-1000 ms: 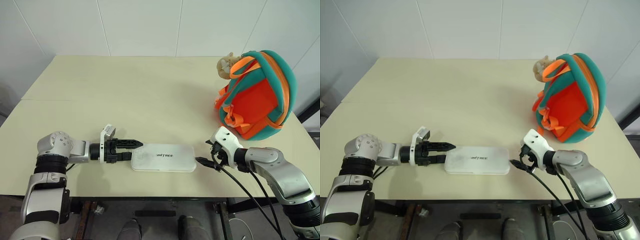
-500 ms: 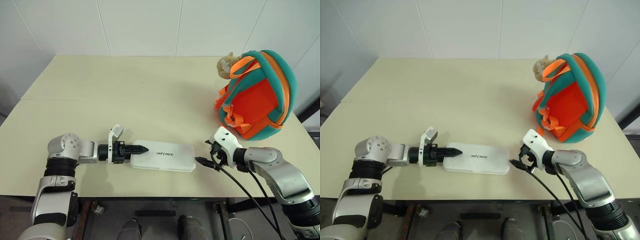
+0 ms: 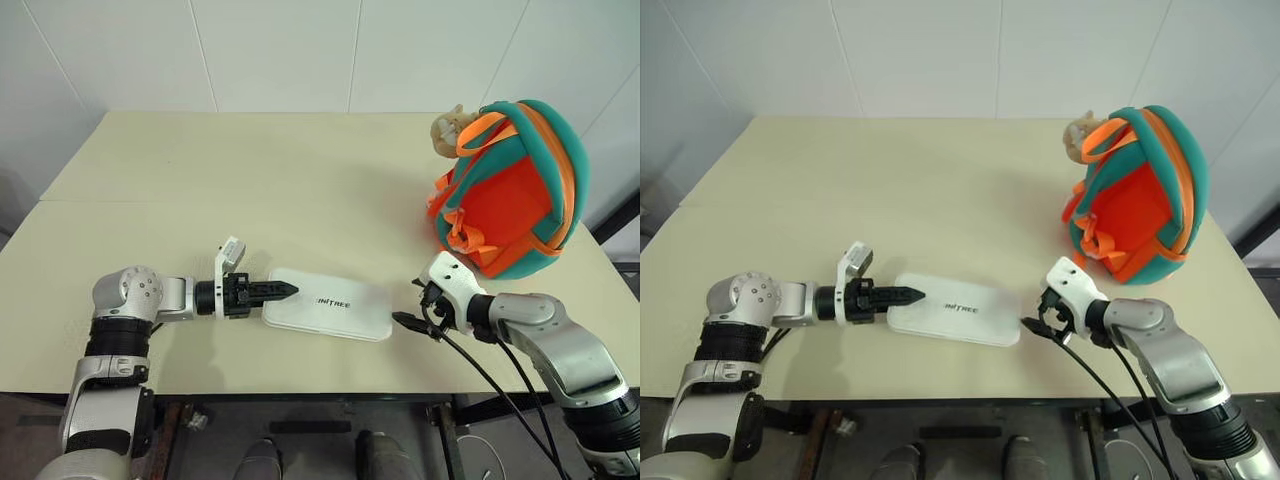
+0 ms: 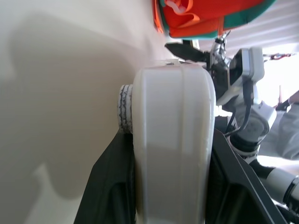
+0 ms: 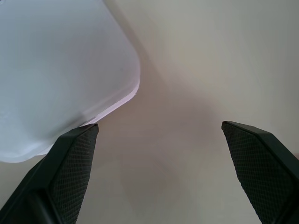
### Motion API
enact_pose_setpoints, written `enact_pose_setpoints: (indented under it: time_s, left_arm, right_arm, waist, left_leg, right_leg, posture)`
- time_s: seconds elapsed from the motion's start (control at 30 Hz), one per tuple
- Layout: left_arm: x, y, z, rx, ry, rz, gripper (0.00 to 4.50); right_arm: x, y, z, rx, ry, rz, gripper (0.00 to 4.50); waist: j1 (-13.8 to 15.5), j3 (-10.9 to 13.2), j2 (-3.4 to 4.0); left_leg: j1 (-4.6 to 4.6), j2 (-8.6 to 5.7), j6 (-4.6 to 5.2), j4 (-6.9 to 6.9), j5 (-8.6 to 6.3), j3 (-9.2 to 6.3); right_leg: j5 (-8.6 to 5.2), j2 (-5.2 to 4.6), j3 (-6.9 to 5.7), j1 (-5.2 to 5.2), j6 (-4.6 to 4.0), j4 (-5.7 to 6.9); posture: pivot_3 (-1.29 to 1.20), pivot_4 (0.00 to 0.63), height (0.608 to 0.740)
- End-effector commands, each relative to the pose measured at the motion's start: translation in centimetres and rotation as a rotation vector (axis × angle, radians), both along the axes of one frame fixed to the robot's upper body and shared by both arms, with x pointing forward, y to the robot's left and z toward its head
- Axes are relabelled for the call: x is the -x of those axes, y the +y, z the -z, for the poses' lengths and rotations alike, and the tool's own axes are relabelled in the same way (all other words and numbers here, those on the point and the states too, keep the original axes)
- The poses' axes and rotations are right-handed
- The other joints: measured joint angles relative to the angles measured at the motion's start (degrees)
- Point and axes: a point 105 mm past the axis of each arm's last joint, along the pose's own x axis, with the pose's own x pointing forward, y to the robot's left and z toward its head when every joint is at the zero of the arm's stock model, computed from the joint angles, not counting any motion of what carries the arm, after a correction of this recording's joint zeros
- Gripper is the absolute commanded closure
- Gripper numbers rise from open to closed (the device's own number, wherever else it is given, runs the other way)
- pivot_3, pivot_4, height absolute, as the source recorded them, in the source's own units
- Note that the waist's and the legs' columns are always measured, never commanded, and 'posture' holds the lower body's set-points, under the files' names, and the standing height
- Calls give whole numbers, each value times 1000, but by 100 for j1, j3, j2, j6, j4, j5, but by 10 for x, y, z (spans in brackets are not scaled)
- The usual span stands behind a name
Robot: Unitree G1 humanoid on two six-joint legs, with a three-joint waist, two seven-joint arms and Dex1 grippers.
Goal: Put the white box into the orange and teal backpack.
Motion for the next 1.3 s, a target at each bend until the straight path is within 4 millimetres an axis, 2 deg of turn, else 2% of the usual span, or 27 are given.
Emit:
enact_pose_setpoints:
  time_s: [0.03,0.13,0.37,0.57,0.73,0.83,0.9,1.03,1.17,1.27,1.3]
  left_arm:
    - [2,12,19,-160,17,-11,3175]
    - [3,17,25,-234,10,4,3175]
    - [-4,21,18,-212,-26,-8,3175]
    - [-7,20,-18,-35,-83,-37,3176]
    - [-7,21,-27,3,-103,-48,3179]
    - [-6,22,-30,3,-111,-47,3179]
    - [-7,23,-33,12,-124,-54,3180]
    - [-8,26,-39,18,-147,-76,3182]
    - [-6,28,-37,7,-143,-85,3182]
    - [-5,27,-36,13,-147,-91,3182]
    - [-5,27,-37,15,-152,-100,3182]
  right_arm:
    - [-5,-7,-18,-8,-81,26,0]
    - [-8,-12,-22,-17,-103,55,0]
    - [-22,-29,-45,-144,-198,223,0]
    - [-40,-61,-71,-344,-269,494,0]
    - [-58,-73,-81,-422,-300,590,0]
    - [-70,-76,-87,-446,-322,611,0]
    - [-80,-75,-90,-470,-335,623,0]
    - [-100,-61,-107,-566,-370,588,0]
    - [-112,-53,-111,-579,-387,574,0]
    - [-123,-55,-115,-555,-423,622,0]
    - [-125,-55,-117,-561,-427,637,427]
  waist:
    - [0,0,0]
    - [-4,-1,-1]
    - [-10,-3,-4]
    - [-24,-2,-5]
    - [-16,0,-3]
    - [-22,0,-2]
    - [-24,1,-1]
    - [-55,5,6]
    - [-41,6,8]
    - [-39,7,9]
    - [-39,7,9]
  left_leg:
    - [0,0,0,-1,0,0]
    - [0,0,0,-3,0,0]
    - [0,0,0,-2,0,0]
    - [0,2,1,-3,1,0]
    - [0,2,1,-12,1,0]
    - [-2,2,1,-19,1,2]
    - [-1,2,1,-27,2,1]
    - [-1,2,0,-37,2,3]
    - [-1,3,-2,-50,2,1]
    - [-3,2,-5,-53,1,2]
    - [-4,2,-6,-53,1,2]
  right_leg:
    - [0,0,0,0,-1,0]
    - [-3,0,0,0,-5,-3]
    - [-11,0,0,1,-27,-4]
    - [-10,1,1,-3,-28,0]
    - [-10,2,2,-6,-29,2]
    - [-5,2,2,-9,-19,0]
    - [14,2,2,-12,17,1]
    - [27,3,3,-16,40,2]
    - [34,3,2,-20,59,4]
    - [33,3,3,-20,62,1]
    - [33,2,4,-20,62,-1]
  posture:
    - [0,150,740]
    - [0,150,740]
    - [0,150,740]
    - [0,150,740]
    - [0,150,740]
    - [0,150,740]
    - [0,150,740]
    - [0,150,740]
    - [0,150,740]
    - [0,150,740]
    - [0,150,740]
